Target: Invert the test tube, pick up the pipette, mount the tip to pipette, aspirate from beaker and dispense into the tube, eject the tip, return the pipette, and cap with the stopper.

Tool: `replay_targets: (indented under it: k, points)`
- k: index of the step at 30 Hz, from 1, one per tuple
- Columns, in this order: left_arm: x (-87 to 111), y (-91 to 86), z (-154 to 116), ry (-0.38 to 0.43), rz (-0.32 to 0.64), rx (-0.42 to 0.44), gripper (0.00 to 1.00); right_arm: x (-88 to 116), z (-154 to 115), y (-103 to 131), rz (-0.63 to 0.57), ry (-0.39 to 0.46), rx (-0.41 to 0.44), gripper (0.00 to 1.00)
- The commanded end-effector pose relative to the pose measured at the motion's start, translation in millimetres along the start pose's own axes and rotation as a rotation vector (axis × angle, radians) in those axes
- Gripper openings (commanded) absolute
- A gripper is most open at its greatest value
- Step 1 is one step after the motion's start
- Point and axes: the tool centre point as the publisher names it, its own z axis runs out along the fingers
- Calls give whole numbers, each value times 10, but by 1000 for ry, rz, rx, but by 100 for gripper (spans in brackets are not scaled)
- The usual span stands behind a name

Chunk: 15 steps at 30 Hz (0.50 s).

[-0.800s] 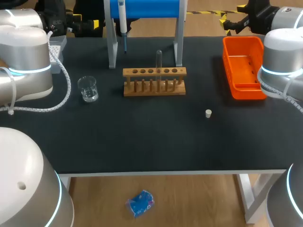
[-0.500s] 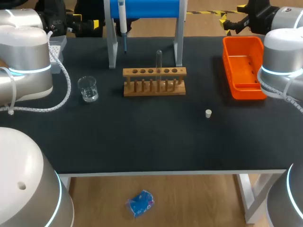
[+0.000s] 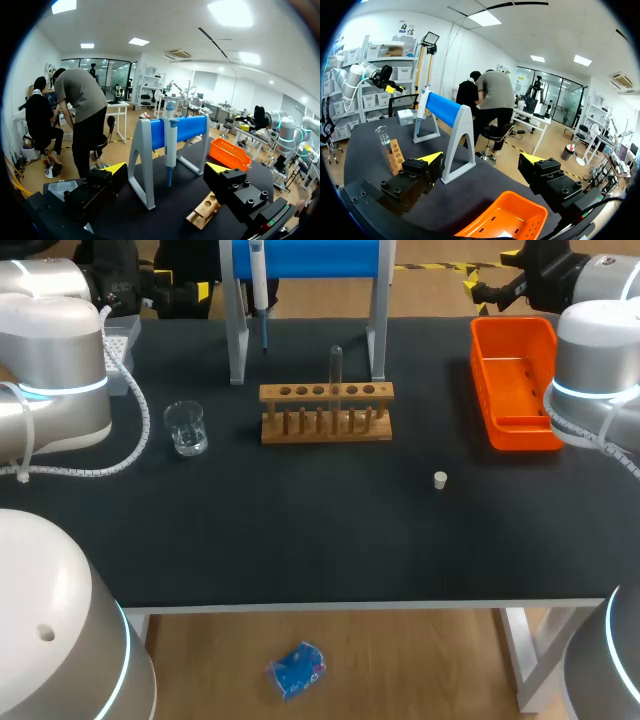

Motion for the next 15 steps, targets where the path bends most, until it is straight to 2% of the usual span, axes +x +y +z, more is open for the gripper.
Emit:
replay_targets:
  k: [1,7,9,15]
  points:
    - [-2,-1,0,0,-1,0,100,-6,-1,-6,0,2,-2,100]
    - [20,-15,-14,15,7,5,100,-6,-1,-6,0,2,-2,100]
    - [79,-38,-41,28,44,-19,100,-6,-1,-6,0,2,-2,100]
    - [307,-42,-186,109,117,-4,100,-6,-1,-6,0,2,-2,100]
